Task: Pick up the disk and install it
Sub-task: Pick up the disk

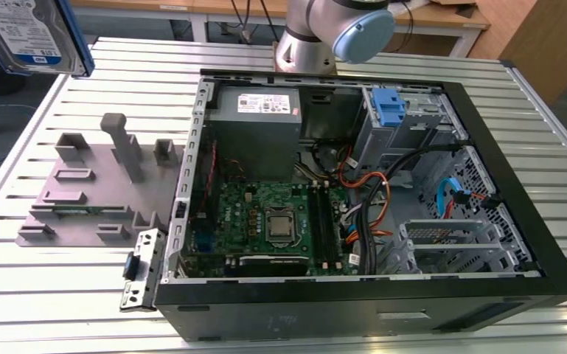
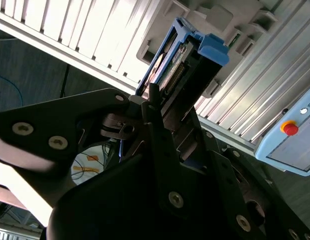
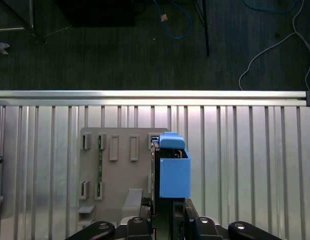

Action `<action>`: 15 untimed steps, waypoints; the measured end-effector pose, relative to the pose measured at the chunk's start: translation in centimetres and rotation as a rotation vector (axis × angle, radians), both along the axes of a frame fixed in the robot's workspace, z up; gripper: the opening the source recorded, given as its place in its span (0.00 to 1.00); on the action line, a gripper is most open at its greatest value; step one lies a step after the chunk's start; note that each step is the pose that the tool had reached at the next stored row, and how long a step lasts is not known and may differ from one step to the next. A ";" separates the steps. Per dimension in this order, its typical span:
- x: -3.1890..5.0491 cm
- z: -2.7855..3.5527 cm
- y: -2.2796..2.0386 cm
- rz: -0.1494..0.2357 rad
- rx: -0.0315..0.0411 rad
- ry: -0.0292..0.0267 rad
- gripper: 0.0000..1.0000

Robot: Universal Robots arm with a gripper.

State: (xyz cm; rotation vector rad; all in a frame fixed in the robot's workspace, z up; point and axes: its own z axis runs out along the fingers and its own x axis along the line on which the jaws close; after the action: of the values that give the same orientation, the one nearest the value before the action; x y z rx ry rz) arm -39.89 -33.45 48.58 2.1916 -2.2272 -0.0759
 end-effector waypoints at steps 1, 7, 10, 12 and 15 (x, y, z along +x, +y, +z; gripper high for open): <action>0.00 0.00 0.00 0.000 0.0000 0.0000 0.35; 0.00 0.47 0.00 0.000 -0.0001 0.0001 0.35; 0.00 0.81 0.00 0.000 -0.0001 0.0001 0.35; 0.00 0.84 0.00 0.000 0.0000 0.0000 0.35; 0.00 0.86 0.00 0.000 -0.0001 0.0001 0.35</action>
State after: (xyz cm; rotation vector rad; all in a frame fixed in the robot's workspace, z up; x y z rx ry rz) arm -39.89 -33.45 49.44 2.1915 -2.2272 -0.0759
